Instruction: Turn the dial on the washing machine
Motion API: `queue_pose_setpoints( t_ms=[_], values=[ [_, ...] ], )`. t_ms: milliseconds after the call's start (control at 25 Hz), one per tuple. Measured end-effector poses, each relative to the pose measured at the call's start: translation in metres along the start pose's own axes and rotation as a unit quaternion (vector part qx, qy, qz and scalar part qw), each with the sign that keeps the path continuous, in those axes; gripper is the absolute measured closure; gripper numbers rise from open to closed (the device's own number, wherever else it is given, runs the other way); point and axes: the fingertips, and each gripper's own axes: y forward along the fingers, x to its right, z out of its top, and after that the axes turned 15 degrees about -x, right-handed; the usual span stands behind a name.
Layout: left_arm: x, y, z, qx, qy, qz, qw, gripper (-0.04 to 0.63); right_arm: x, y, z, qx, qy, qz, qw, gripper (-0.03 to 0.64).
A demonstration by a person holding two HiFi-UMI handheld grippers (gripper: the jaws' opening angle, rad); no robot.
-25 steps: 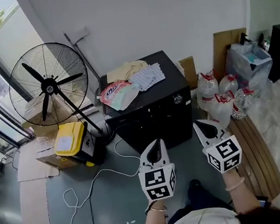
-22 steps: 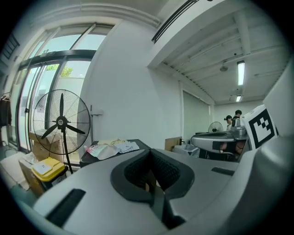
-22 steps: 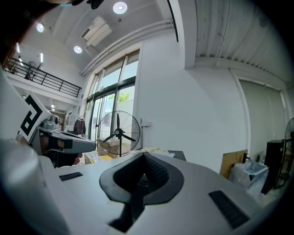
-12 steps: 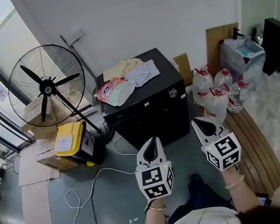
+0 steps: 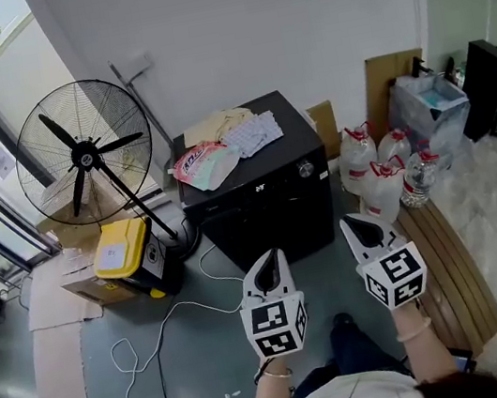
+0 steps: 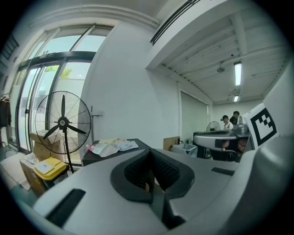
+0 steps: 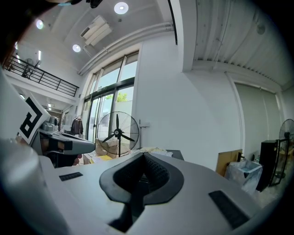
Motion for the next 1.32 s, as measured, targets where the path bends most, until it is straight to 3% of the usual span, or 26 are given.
queue_pose_setpoints(
  t_ms=[1320],
  values=[
    [0.006, 0.048, 0.027, 0.003, -0.002, -0.039, 0.9992, 0.578, 0.025, 0.032, 0.004, -0.015, 0.011, -0.016, 1.000, 0.591]
  ],
)
